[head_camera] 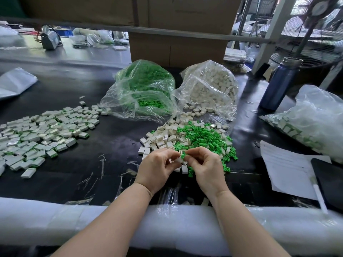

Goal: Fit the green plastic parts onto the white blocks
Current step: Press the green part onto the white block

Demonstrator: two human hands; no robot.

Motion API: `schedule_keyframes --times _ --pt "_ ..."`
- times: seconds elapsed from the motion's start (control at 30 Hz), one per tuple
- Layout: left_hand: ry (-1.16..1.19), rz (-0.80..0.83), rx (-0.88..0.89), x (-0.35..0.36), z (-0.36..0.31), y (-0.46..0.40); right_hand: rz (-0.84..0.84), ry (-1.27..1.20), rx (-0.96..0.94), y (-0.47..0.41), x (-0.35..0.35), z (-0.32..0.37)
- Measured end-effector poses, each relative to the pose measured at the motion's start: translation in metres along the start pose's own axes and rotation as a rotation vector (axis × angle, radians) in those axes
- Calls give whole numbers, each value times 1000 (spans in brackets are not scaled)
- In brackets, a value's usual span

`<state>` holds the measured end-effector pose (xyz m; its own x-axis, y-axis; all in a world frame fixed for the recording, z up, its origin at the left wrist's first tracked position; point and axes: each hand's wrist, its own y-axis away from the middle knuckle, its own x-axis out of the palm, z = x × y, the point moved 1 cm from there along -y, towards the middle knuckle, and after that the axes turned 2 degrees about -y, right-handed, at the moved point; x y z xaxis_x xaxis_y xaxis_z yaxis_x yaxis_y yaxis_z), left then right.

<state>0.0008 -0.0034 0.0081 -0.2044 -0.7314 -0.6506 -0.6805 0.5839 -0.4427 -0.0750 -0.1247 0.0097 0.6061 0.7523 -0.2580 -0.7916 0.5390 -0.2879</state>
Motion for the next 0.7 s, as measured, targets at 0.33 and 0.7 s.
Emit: schedule_keyframes --times 0.33,0.7 --pt "-46 -7 48 -1 -2 2 -5 154 -35 1 0 -5" --pt "-24 11 32 -2 -4 2 20 186 -82 2 3 -2"
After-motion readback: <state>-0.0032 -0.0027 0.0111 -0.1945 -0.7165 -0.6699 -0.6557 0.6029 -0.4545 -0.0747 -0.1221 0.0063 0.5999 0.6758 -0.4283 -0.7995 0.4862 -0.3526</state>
